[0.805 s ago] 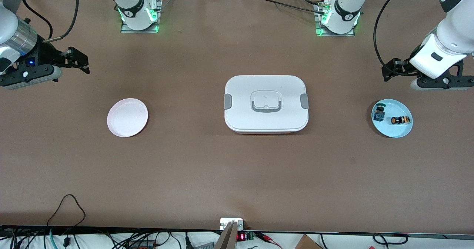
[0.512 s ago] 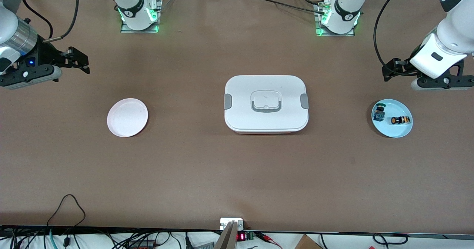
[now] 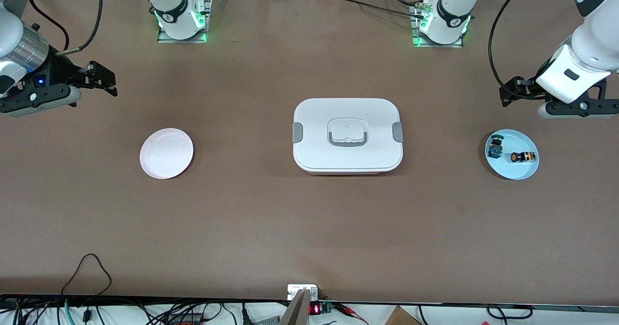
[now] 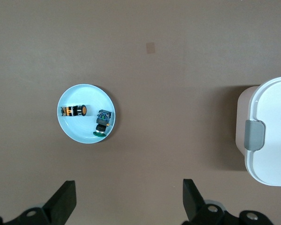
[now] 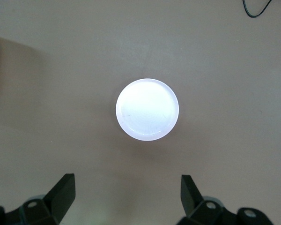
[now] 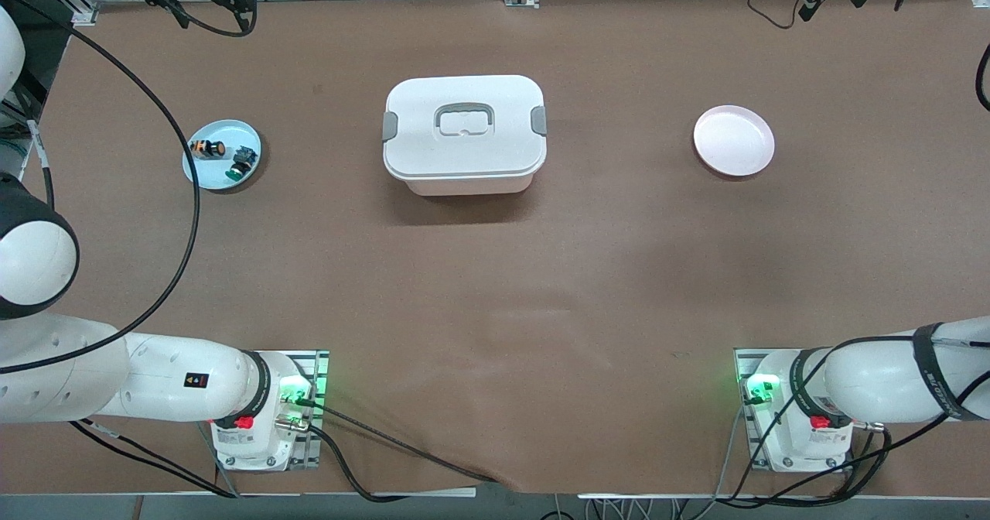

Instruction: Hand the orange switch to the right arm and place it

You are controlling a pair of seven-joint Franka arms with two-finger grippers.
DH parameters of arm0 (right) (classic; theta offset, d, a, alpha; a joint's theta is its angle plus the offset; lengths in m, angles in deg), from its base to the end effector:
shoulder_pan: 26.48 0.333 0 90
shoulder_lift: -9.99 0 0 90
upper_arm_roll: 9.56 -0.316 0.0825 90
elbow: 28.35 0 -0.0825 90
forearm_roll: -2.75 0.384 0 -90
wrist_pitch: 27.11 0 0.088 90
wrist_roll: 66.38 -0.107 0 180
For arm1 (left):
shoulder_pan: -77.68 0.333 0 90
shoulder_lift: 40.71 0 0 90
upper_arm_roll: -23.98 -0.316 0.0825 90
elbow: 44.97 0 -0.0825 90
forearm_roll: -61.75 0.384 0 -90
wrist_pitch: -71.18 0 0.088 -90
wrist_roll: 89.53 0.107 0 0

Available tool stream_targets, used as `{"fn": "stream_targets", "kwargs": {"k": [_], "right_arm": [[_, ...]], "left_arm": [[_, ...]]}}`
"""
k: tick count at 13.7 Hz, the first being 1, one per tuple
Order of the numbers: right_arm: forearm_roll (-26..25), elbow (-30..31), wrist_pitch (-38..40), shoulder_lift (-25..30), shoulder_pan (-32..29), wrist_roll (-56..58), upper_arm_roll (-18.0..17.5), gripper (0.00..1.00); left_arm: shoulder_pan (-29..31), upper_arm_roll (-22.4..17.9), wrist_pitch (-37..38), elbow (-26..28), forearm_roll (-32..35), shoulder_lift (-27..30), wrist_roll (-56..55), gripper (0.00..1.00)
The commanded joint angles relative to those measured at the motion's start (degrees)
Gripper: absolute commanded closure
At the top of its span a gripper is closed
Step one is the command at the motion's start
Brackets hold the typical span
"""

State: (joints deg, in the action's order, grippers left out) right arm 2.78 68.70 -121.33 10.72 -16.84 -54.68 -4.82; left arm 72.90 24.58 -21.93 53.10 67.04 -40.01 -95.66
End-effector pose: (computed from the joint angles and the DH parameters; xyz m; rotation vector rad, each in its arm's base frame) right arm 0.5512 0.0471 0.5796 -3.1045 -0.4529 0.0573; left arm 0.5484 -0.0422 0.5697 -3.0409 -0.0071 0.0985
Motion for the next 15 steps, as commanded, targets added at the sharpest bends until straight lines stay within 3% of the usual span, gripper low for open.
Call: {"fn": "stream_targets", "kwargs": {"k": [1, 15], "right_arm": [[1.03, 0.24, 0.35, 0.68, -0.41, -0.45, -0.08, 0.00], [1.03, 0.15, -0.36, 0.68, -0.24, -0.45, -0.08, 0.00]], "left_arm": [[0.21, -0.34, 0.92, -1.75, -1.50, -0.87, 1.21, 0.00], [0.56, -0.86, 2.32, -1.75, -0.62, -3.33, 0.42, 0.00]]}}
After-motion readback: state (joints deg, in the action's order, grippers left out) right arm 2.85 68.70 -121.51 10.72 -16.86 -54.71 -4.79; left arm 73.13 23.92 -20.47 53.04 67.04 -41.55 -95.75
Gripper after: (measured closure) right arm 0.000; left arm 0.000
